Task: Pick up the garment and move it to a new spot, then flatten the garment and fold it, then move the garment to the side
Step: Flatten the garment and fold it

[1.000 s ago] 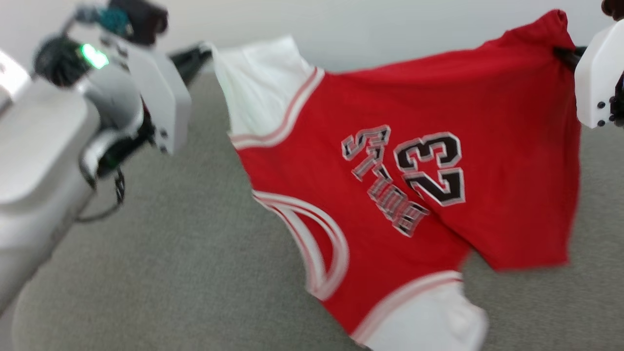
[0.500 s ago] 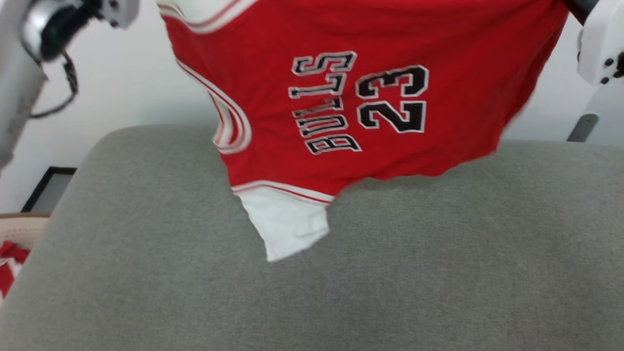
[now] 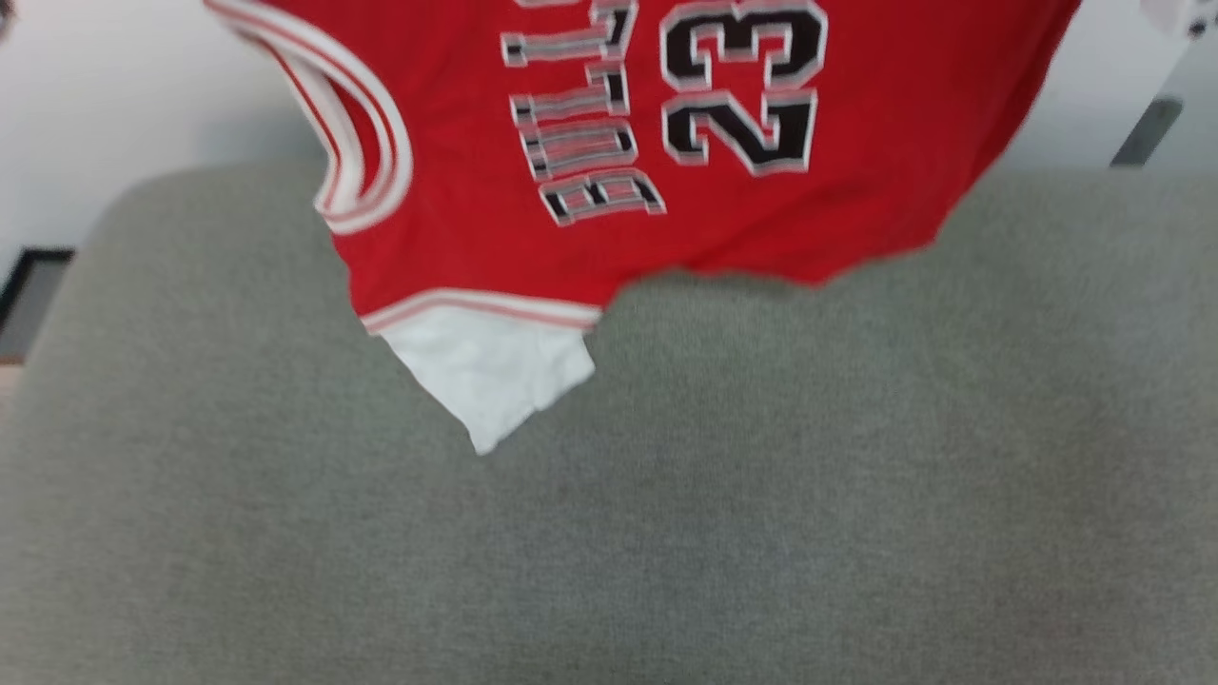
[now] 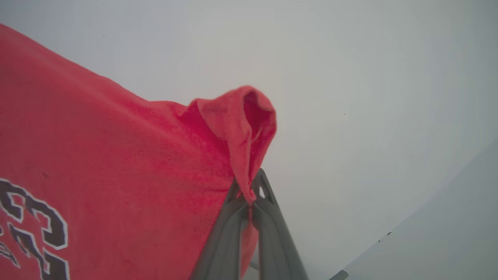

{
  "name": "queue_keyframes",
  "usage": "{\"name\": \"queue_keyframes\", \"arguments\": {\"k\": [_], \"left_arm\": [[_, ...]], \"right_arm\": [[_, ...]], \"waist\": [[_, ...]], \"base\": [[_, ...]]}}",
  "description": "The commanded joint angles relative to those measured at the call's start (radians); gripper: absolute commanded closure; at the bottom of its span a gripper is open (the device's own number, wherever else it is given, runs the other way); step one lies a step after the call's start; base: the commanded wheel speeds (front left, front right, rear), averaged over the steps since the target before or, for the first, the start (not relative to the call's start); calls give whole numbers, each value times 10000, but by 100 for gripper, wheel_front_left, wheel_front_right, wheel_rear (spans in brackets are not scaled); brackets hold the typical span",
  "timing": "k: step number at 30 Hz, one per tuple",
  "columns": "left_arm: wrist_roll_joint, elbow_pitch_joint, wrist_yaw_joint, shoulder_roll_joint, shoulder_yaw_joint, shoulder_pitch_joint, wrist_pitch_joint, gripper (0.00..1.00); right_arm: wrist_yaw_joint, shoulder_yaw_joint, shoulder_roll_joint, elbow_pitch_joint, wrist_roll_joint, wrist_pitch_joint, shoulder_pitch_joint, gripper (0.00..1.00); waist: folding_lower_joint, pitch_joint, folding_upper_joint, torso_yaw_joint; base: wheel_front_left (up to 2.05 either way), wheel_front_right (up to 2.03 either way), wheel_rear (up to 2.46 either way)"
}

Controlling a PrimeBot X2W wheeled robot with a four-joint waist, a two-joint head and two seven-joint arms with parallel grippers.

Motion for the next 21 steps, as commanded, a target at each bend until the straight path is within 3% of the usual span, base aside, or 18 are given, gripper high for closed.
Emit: {"name": "queue_keyframes", "arguments": {"k": [1,5,10,13,16,21], "left_arm": [[95,180,3,-24,21,-321,-166,100],[515,760,228,-125,-33,-1087,-808,100],[1073,1260,1101,-374,199,-2534,-2498,100],[1257,1307,1379,-579,394,-3400,-3518,100],[1386,1165,1117,-810,492,-3839,-3903,100],[1368,981,774,-1124,728,-3139,-4035,100]], "right_arm": [[-11,-123,178,223,-150,-104,-286,100],[-10,-307,760,1155,-868,-870,-1028,100],[-11,-1356,1494,3215,-2756,-3719,-2598,100],[-11,-2212,1817,4298,-3901,-4710,-3545,100],[-10,-3000,1932,4450,-4938,-4837,-4104,100],[-10,-4136,2172,4300,-6329,-4834,-3141,100]], "waist": [[0,1481,-1,-237],[0,2685,-1,-449],[0,4004,-1,-531],[0,4767,-1,-391],[0,5467,-1,-155],[0,5975,-1,235]], "base": [[0,0,0],[0,0,0],[0,0,0],[0,0,0],[0,0,0],[0,0,0]]}}
